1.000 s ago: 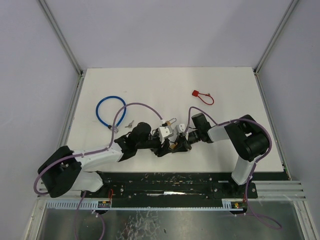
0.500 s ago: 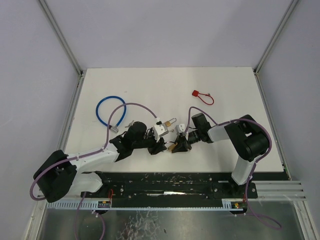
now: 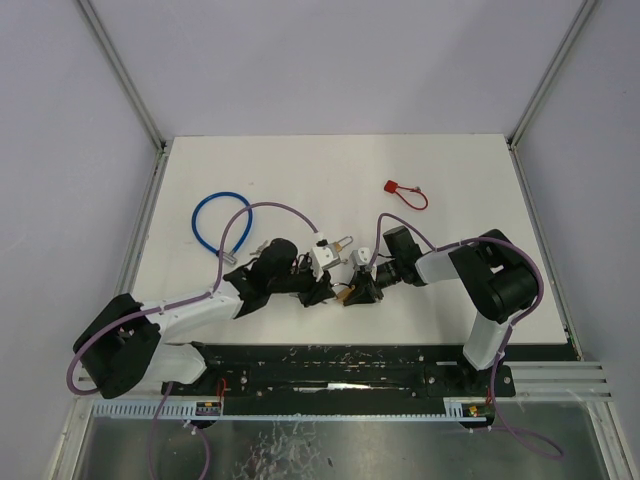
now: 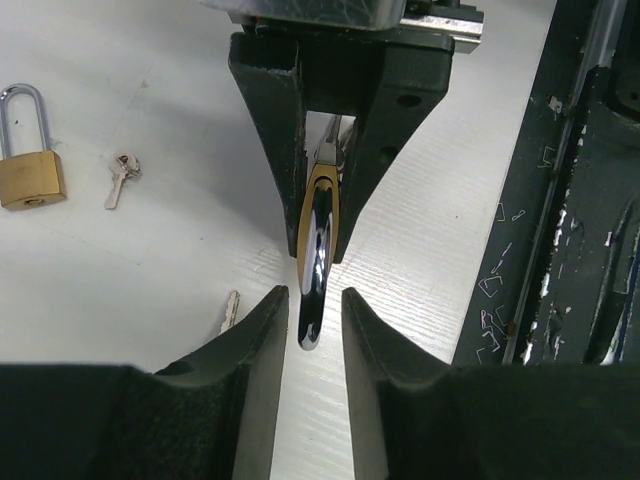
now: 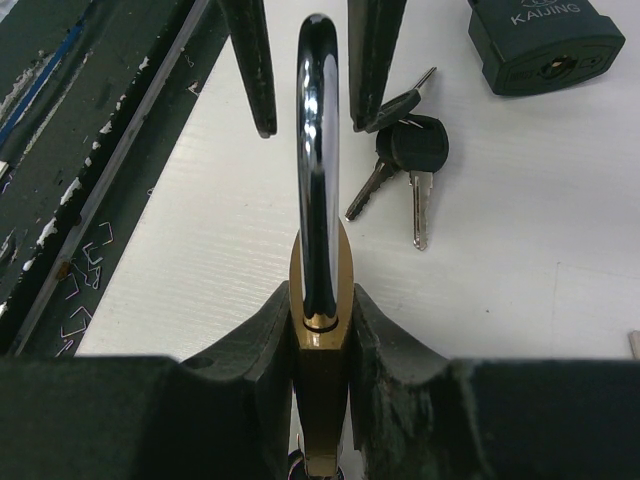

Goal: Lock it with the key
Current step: Lock the lock.

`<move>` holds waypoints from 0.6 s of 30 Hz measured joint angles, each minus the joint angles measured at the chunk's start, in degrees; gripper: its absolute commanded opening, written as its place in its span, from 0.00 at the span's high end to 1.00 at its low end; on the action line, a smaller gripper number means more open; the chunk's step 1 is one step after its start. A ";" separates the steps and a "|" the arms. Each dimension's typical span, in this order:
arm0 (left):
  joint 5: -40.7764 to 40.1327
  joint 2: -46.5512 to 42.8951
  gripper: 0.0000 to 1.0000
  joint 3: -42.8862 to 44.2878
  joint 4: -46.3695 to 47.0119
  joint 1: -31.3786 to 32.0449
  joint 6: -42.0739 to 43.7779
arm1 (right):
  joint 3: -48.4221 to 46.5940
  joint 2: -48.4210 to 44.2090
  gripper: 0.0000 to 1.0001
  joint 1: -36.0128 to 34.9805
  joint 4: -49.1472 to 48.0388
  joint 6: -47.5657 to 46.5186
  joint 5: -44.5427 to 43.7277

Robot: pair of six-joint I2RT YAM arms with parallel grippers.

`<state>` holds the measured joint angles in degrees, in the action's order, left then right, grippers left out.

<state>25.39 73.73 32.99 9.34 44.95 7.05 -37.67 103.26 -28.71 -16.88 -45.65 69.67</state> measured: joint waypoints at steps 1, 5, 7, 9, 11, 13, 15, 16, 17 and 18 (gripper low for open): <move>0.13 0.00 0.82 0.00 0.00 -0.04 -0.02 | 0.00 0.00 1.00 0.00 0.00 0.00 0.00; 0.98 0.17 1.00 0.15 -0.11 -0.42 -0.09 | -0.04 0.09 1.00 0.00 0.00 0.00 0.04; 1.66 0.55 0.98 0.52 -0.28 -0.79 0.07 | -0.13 0.13 1.00 0.00 0.09 0.02 0.04; 2.12 0.87 0.89 0.92 -0.48 -0.98 0.17 | -0.22 0.17 1.00 0.07 0.22 0.02 0.02; 2.23 0.98 0.89 1.05 -0.61 -1.07 0.37 | -0.42 0.31 1.00 0.11 0.39 0.02 0.04; 2.23 1.01 0.89 1.09 -0.61 -1.09 0.70 | -0.46 0.37 1.00 0.13 0.42 0.00 0.09; 2.23 1.07 0.90 1.38 -0.94 -1.09 1.20 | -0.48 0.37 1.00 0.17 0.50 -0.02 0.09; 2.21 1.22 0.93 1.77 -1.31 -1.09 1.60 | -0.52 0.37 1.00 0.17 0.57 -0.02 0.09; 2.19 1.36 0.97 2.10 -1.66 -1.14 1.99 | -0.57 0.39 1.00 0.17 0.61 -0.02 0.07; 2.19 1.49 0.99 2.38 -2.08 -1.14 2.45 | -0.63 0.42 1.00 0.20 0.74 -0.02 0.07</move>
<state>27.57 75.22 35.38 7.27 43.81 9.50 -38.30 103.68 -28.51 -16.14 -45.67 69.73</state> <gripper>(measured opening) 0.088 0.296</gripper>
